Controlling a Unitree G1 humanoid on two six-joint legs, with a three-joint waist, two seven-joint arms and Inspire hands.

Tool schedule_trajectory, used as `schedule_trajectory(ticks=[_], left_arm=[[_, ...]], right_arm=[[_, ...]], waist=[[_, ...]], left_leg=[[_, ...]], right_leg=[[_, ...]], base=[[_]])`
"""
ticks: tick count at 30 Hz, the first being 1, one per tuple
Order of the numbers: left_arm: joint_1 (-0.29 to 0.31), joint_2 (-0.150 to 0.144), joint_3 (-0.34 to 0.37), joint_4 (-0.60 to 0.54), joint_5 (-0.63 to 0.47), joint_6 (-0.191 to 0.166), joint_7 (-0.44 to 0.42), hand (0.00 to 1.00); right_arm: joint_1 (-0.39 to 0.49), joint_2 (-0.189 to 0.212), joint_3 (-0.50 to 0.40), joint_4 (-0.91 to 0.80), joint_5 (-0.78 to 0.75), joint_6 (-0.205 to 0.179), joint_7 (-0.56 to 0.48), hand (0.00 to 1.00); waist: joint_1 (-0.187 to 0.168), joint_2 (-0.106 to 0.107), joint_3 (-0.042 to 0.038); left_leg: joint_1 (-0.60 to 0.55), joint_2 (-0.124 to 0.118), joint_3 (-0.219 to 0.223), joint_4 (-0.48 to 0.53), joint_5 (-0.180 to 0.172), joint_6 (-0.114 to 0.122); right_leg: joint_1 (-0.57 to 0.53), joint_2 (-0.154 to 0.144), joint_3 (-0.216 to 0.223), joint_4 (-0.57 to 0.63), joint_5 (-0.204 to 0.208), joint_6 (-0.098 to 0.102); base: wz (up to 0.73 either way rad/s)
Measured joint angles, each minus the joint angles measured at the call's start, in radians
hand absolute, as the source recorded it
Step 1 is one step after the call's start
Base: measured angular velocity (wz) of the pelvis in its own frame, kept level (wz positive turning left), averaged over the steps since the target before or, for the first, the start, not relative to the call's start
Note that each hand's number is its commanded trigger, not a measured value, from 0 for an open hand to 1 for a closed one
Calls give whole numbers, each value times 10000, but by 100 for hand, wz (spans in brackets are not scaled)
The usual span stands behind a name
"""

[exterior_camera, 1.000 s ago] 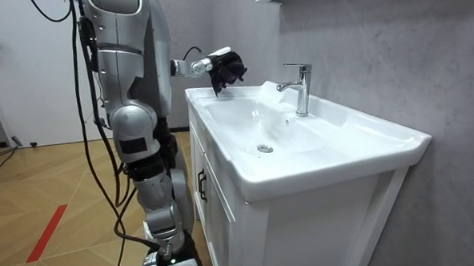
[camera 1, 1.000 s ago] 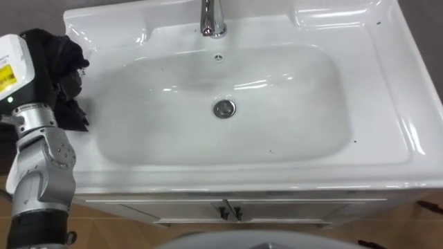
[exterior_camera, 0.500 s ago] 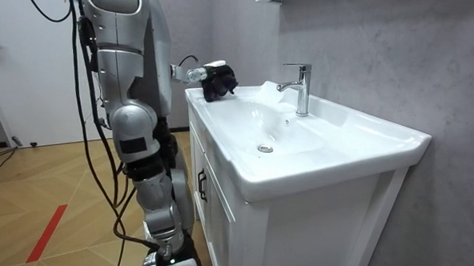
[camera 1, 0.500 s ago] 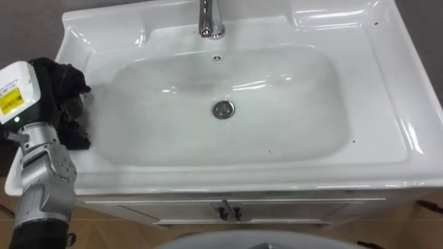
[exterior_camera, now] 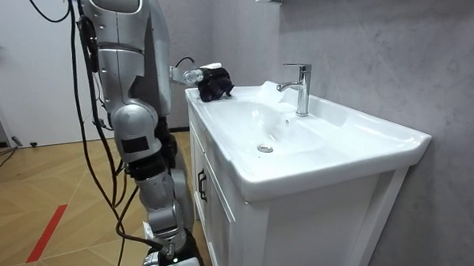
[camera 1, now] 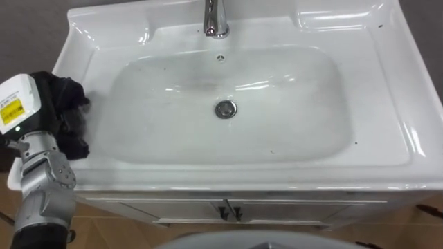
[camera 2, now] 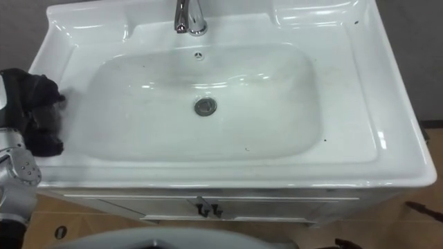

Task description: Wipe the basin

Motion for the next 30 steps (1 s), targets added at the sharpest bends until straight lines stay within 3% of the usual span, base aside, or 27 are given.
schedule_trajectory(ticks=[19,27,30], left_arm=[[-71,-45,0,22,5,-13,424,0],[-75,-43,0,-414,-48,-327,579,0],[-75,-44,-7,-679,-576,-443,656,0]], right_arm=[[-2,-205,2,-75,-13,-12,-9,0],[-13,-191,3,113,7,-36,-137,0],[-28,-184,9,111,35,-51,-136,0]], waist=[[64,39,7],[-15,114,38],[-124,120,68]], left_leg=[[-22,2,-44,6,0,0],[-25,-11,-61,12,-1,0],[-23,-12,-60,9,0,0]], right_leg=[[-12,1,-18,-30,-1,0],[-5,-8,-22,-30,-1,1],[5,-3,-25,-29,-1,1]], base=[[0],[0],[0]])
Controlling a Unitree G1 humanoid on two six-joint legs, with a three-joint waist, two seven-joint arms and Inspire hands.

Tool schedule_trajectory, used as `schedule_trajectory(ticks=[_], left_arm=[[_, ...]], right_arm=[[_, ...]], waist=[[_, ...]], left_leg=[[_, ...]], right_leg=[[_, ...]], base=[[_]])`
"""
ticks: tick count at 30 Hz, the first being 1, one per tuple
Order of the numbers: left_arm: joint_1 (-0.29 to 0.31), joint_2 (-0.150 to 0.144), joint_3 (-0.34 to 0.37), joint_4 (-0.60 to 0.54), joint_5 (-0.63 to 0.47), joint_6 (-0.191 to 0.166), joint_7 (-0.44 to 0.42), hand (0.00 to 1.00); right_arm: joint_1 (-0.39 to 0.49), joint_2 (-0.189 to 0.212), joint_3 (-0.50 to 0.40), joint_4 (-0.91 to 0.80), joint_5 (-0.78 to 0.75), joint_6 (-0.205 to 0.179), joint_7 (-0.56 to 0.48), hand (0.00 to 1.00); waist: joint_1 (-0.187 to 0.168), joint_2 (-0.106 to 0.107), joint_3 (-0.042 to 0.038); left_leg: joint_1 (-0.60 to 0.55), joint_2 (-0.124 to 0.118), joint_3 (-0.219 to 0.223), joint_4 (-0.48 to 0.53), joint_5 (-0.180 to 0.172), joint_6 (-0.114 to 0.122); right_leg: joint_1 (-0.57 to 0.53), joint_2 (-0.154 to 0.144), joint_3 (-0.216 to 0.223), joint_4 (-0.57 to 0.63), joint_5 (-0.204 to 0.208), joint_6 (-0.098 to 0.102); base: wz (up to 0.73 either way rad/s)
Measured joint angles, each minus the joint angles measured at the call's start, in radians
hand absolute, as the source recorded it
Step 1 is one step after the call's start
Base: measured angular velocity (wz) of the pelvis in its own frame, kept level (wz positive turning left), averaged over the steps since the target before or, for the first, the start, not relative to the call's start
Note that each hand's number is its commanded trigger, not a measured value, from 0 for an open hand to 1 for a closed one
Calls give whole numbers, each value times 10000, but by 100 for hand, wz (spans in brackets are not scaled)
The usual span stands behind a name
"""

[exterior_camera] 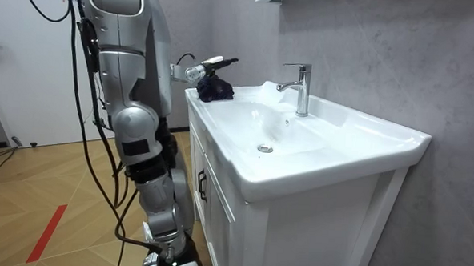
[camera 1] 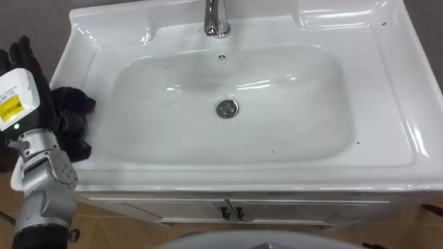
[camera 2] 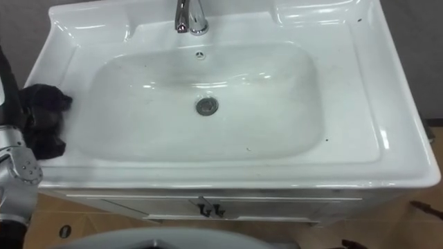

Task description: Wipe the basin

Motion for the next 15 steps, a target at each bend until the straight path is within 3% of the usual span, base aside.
schedule_trajectory(ticks=[7,15], left_arm=[[-27,-10,9,-827,-1651,-49,45,0],[-93,-56,229,-1888,-5366,-566,55,0]], right_arm=[[15,15,-22,-22,-44,-86,14,0],[14,102,-23,5,-53,-205,-65,0]], waist=[[-198,5,15],[-230,-136,16]], left_leg=[[15,-19,-49,-80,8,-7],[150,-64,-20,-304,38,-38]], right_leg=[[-3,1,-17,-19,-2,3],[27,-24,1,-22,-3,8]], base=[[0],[0]])
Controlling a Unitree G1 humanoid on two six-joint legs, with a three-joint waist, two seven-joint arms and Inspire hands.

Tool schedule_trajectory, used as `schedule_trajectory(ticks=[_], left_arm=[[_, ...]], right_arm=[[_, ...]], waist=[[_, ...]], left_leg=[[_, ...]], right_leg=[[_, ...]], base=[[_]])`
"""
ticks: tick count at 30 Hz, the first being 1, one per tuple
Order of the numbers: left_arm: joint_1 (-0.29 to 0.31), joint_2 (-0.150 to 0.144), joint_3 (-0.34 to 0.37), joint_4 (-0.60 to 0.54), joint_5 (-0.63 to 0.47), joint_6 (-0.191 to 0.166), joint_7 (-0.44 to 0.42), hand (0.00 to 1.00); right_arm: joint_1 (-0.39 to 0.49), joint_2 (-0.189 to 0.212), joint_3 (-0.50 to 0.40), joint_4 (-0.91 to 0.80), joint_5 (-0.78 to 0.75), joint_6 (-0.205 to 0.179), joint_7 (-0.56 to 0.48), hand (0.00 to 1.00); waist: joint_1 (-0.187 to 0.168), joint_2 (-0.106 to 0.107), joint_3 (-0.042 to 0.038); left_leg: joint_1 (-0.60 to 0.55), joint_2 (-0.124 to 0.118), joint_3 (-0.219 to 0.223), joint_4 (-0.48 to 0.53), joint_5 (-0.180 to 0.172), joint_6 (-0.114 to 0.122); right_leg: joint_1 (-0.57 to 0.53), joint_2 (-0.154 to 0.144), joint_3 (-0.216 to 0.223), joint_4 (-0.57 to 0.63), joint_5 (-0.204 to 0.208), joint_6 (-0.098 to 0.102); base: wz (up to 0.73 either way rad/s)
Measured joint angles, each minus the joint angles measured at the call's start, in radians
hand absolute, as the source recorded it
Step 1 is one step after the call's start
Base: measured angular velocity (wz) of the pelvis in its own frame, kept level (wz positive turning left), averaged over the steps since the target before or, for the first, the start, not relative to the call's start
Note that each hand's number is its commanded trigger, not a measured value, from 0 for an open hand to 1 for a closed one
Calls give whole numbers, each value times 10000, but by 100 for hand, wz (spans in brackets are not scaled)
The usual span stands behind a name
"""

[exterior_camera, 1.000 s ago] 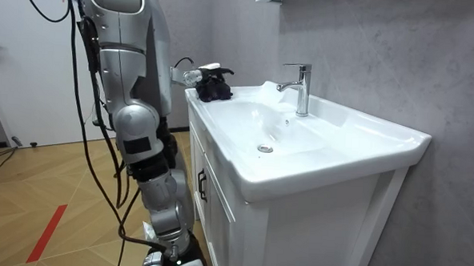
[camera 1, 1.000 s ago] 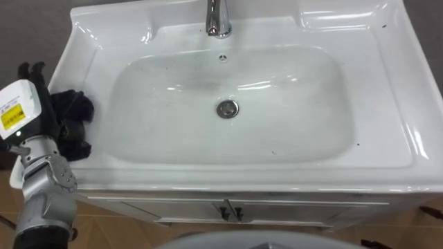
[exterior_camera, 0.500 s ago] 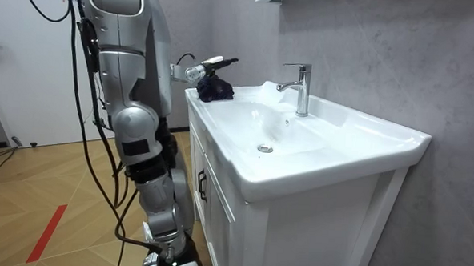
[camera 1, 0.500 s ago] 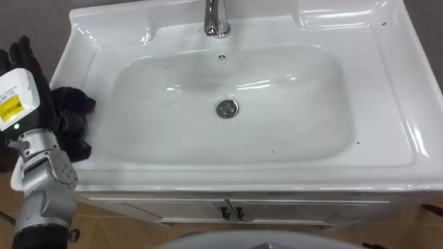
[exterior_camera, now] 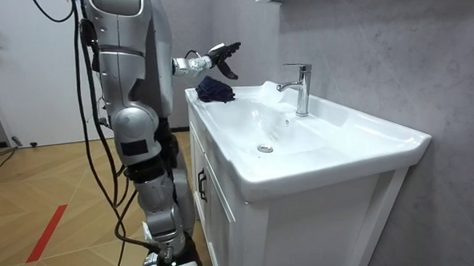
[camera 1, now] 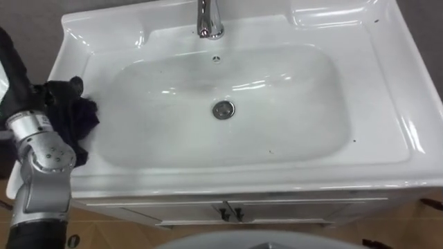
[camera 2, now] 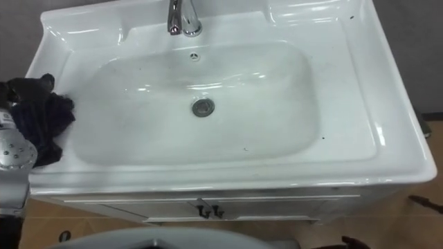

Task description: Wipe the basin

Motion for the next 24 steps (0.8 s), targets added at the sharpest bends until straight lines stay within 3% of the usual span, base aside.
schedule_trajectory(ticks=[4,12,14,17,20,22,24], left_arm=[[-171,-35,398,0,-751,-224,240,0],[-182,-23,940,-898,-1239,-539,911,0],[-183,20,1373,-1205,-1240,-616,1213,0],[-182,130,1938,-1256,-1343,-799,1743,0],[-166,146,2554,-1156,-1415,-802,2130,0],[0,153,2859,-879,-1407,-842,2249,0],[580,152,3239,-396,-1451,-859,2245,0]], right_arm=[[27,37,-1,0,3,16,6,0],[46,190,-6,-21,57,24,-3,0],[64,184,-8,-54,-3,22,-33,0],[245,166,-7,-101,61,18,-187,0],[388,136,-7,-101,45,34,-236,0],[466,92,-9,-125,44,35,-262,0],[512,88,-17,-129,-229,46,-305,0]], waist=[[-2,-104,49],[189,-135,-1],[281,-83,-30],[560,49,-80],[860,94,-44],[1068,153,-76],[1237,172,-69]], left_leg=[[17,-18,-14,-15,2,-4],[-37,-80,-224,-11,1,-3],[-48,-85,-238,-6,0,-2],[-20,-82,-254,-8,0,-3],[3,-83,-277,-9,0,-3],[20,-89,-281,-14,0,-3],[-10,-92,-290,-2,0,-3]], right_leg=[[54,-4,-25,-32,-2,4],[111,-9,-80,-164,7,22],[112,-14,-157,-153,8,24],[115,-16,-136,-137,8,23],[137,-16,-150,-116,8,23],[155,-23,-147,-108,2,30],[152,-20,-196,-112,-3,33]], base=[[1],[4],[2],[-1],[0],[0],[5]])
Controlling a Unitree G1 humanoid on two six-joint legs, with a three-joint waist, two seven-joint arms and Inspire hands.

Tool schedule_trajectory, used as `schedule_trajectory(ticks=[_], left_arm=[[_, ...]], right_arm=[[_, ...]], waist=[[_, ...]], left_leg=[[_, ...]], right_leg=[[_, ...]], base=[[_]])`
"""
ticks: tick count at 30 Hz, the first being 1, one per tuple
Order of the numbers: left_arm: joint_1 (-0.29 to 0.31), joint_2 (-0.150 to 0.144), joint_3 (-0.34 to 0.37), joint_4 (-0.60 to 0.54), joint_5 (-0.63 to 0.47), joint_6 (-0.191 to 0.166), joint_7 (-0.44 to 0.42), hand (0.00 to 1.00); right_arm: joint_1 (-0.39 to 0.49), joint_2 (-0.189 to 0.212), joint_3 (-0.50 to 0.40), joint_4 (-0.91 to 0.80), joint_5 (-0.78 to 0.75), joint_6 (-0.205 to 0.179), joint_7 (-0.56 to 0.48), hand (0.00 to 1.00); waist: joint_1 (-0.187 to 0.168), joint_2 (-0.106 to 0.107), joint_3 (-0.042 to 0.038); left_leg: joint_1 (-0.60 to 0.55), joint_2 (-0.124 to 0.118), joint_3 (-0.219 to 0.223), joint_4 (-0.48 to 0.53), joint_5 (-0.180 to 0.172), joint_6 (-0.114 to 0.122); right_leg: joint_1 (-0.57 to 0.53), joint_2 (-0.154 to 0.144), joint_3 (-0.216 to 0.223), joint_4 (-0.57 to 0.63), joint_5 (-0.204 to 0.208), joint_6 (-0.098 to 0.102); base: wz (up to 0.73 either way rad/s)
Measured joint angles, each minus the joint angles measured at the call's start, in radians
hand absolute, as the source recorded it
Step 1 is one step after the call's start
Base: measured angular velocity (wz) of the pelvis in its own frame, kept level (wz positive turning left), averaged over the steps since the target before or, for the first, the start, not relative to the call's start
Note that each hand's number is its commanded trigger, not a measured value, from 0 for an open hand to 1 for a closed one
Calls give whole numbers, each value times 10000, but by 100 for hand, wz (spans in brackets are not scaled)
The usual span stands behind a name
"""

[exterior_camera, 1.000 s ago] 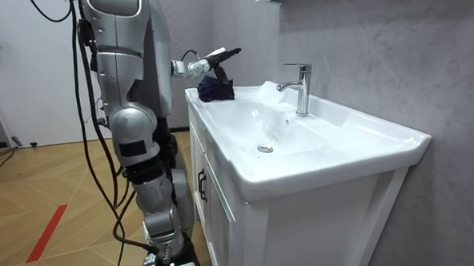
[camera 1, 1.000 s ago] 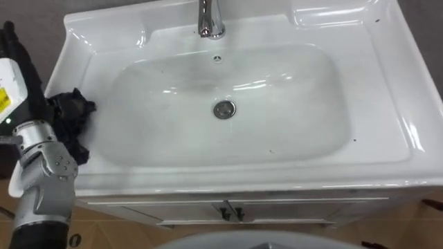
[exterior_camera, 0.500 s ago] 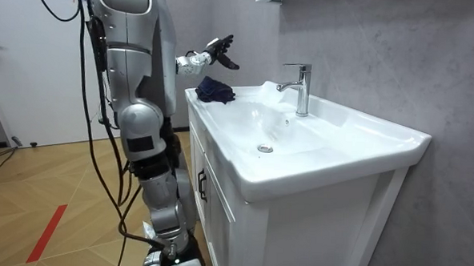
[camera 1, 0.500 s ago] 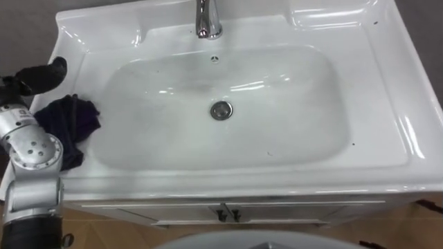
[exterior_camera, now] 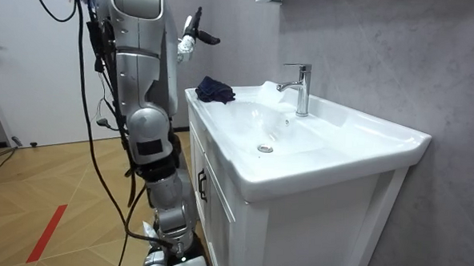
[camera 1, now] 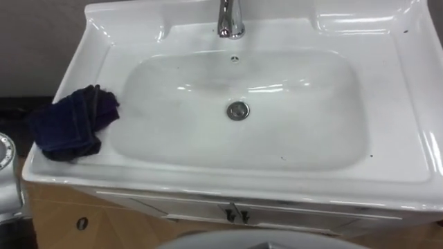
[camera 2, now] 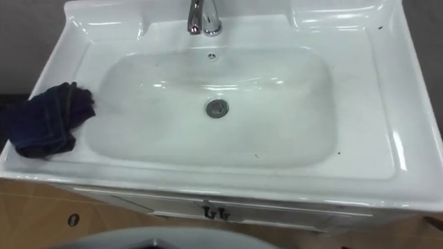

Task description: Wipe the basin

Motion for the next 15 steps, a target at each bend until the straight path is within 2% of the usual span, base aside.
schedule_trajectory(ticks=[3,6,9,11,13,15], left_arm=[[563,-8,148,871,-459,58,10,0],[1278,-140,154,1811,-775,174,-26,0],[1725,-159,145,2825,-1293,176,-43,0],[1983,-222,79,3534,-1890,178,-61,0],[2173,-431,-29,4157,-2158,160,-63,0],[2216,-573,-493,5553,-2792,214,-244,0]], right_arm=[[8,-10,10,-82,-167,133,12,0],[23,-7,17,-335,-144,202,81,0],[-86,-2,9,-437,-86,226,87,0],[-58,0,64,-461,-32,562,182,0],[-59,-40,172,-455,28,718,241,0],[-70,-124,182,-441,27,794,334,0]], waist=[[165,-12,3],[417,-119,-20],[487,-263,-78],[687,-353,-105],[830,-447,-71],[854,-444,-32]], left_leg=[[-66,-33,-83,49,-1,0],[-110,-94,-328,62,-1,2],[-312,-195,-631,191,5,16],[-365,-232,-727,232,3,20],[-355,-255,-768,223,4,22],[-438,-281,-882,368,-34,78]], right_leg=[[-24,-22,-97,-20,-38,21],[-26,-45,-149,7,-75,43],[-15,-92,-511,1,-119,76],[-14,-116,-625,31,-132,86],[-8,-141,-630,48,-139,99],[10,-159,-729,155,-150,120]], base=[[12],[14],[32],[15],[3],[10]])
